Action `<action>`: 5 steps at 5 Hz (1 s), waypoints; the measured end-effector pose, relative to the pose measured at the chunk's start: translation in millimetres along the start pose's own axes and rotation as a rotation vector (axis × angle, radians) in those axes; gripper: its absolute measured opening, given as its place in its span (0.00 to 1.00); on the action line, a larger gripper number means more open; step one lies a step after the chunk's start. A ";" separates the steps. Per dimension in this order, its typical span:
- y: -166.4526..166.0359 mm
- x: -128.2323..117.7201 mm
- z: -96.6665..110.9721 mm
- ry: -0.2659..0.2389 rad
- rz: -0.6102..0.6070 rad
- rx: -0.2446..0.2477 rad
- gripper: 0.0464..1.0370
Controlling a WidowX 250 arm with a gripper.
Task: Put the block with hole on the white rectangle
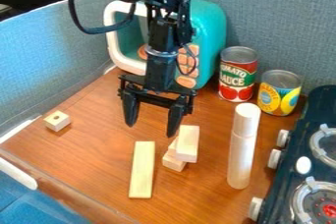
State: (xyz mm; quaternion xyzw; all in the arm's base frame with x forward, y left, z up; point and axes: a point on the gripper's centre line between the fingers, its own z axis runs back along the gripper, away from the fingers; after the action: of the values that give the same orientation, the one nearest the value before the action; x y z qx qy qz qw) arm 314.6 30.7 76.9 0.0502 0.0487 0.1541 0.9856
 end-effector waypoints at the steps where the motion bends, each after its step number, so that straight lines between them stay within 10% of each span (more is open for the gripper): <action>1: -2.2 -2.0 -11.2 0.038 0.008 0.000 0.96; 3: 53.7 11.3 -13.9 0.021 0.341 -0.143 0.96; 5: 82.3 26.5 -13.3 -0.052 0.554 -0.028 0.96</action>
State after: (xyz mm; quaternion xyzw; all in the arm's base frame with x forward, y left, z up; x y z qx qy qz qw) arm 313.7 117.9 71.0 0.0519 0.0057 0.4171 0.9074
